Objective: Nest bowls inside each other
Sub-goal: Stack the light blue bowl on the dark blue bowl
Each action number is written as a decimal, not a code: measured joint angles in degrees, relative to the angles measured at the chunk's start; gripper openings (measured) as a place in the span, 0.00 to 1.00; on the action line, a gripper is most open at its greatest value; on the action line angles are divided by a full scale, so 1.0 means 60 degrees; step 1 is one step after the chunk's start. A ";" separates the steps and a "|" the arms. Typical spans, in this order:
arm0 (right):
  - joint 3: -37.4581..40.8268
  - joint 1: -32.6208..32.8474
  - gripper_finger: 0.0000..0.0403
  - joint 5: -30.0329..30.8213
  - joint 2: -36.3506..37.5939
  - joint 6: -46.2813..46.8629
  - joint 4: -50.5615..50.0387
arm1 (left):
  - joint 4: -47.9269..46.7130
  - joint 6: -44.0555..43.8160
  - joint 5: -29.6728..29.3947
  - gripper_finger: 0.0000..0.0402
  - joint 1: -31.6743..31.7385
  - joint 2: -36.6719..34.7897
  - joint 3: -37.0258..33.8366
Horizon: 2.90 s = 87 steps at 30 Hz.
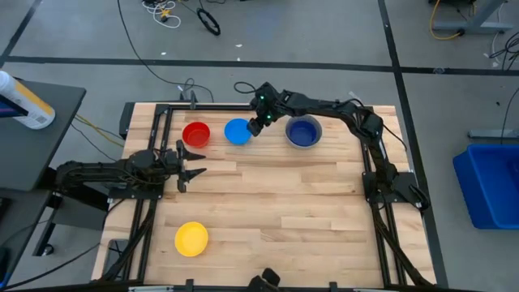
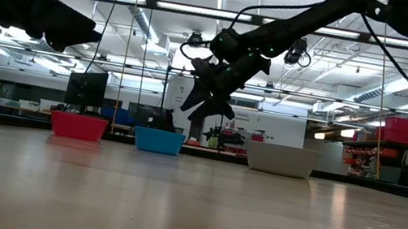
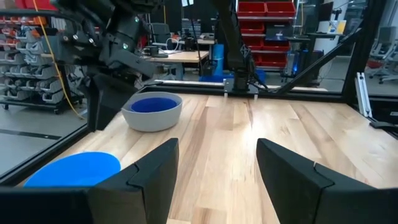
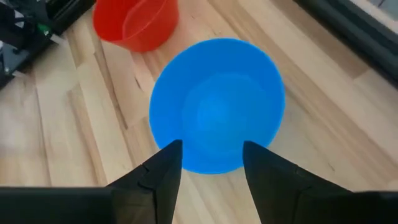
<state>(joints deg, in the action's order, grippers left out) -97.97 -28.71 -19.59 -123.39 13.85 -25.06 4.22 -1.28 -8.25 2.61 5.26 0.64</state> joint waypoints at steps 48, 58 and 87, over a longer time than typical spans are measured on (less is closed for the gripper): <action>-0.5883 -0.0512 0.46 -0.0487 -0.3016 -0.0641 -0.5337 | 0.0545 -0.0178 0.0277 0.56 0.0000 0.0000 -0.0025; -0.5251 -0.0458 0.46 -0.0331 -0.3063 -0.0568 -0.5258 | 0.0530 -0.0252 0.0328 0.56 0.0000 0.0000 -0.0029; -0.4911 -0.0466 0.35 0.0116 -0.3064 0.0002 -0.5489 | 0.0491 -0.0350 0.0408 0.56 0.0000 0.0000 -0.0029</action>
<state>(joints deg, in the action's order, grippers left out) -127.44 -31.51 -18.90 -141.78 13.86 -58.00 7.16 -3.38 -5.80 2.61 5.26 0.47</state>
